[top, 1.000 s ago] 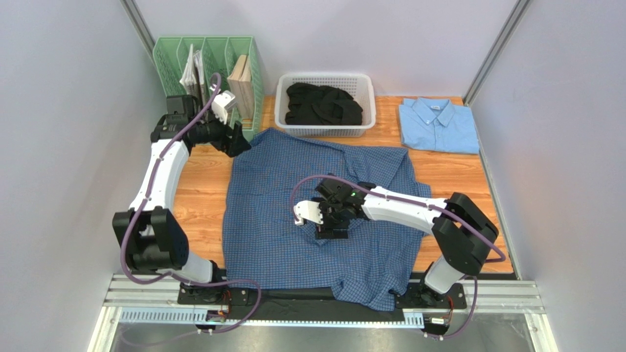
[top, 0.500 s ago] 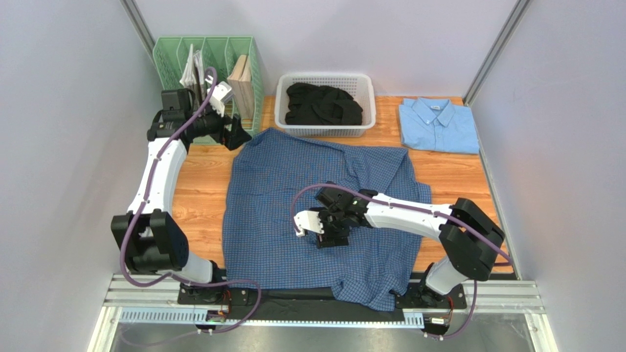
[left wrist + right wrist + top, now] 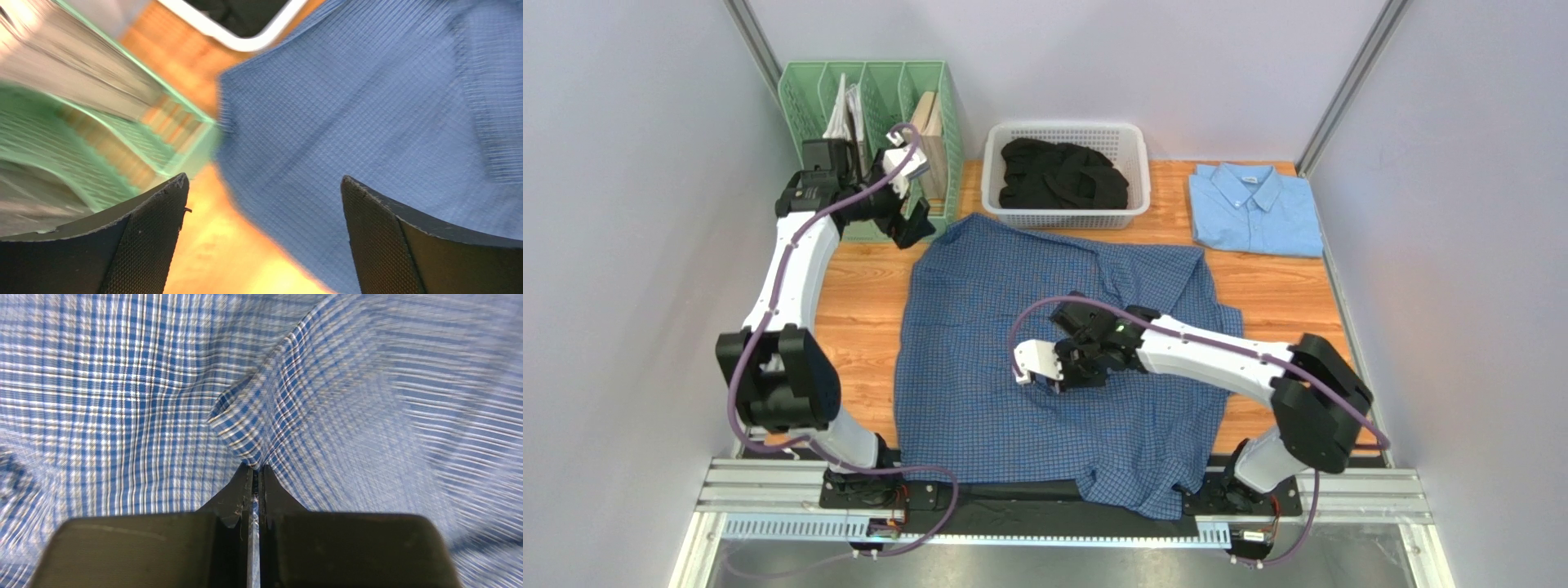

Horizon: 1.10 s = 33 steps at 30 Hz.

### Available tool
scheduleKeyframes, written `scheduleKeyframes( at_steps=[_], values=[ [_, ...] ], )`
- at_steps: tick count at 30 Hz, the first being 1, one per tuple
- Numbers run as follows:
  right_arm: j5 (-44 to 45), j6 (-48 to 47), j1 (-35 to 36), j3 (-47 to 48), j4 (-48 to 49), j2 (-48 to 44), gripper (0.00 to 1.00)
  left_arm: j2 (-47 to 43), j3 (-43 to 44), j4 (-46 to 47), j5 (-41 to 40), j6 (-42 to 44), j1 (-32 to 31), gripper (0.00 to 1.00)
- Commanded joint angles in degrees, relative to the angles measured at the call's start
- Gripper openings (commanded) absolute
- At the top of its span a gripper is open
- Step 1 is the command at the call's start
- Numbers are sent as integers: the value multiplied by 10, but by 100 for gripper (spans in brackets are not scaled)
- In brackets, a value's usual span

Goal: Fold and stack the long sleeve shirts
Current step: Fold the shirt

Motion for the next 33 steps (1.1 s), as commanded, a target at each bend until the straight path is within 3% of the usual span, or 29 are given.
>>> scheduleKeyframes(
  at_steps=[1,7,15,25,33],
  values=[
    [-14,23,-38,92,-47,-81,0,98,89,-53,-42,215,-15,91],
    [-62,62,-175,207,-103,-117,0,195,166,-56,-68,272,-45,78],
    [-92,109,-337,392,-72,-87,0,290,212,-34,-112,277,-104,71],
    [-90,132,-387,448,5,-70,0,350,233,28,-232,272,-140,70],
    [-95,135,-393,442,15,-77,0,375,243,17,-254,284,-141,64]
  ],
)
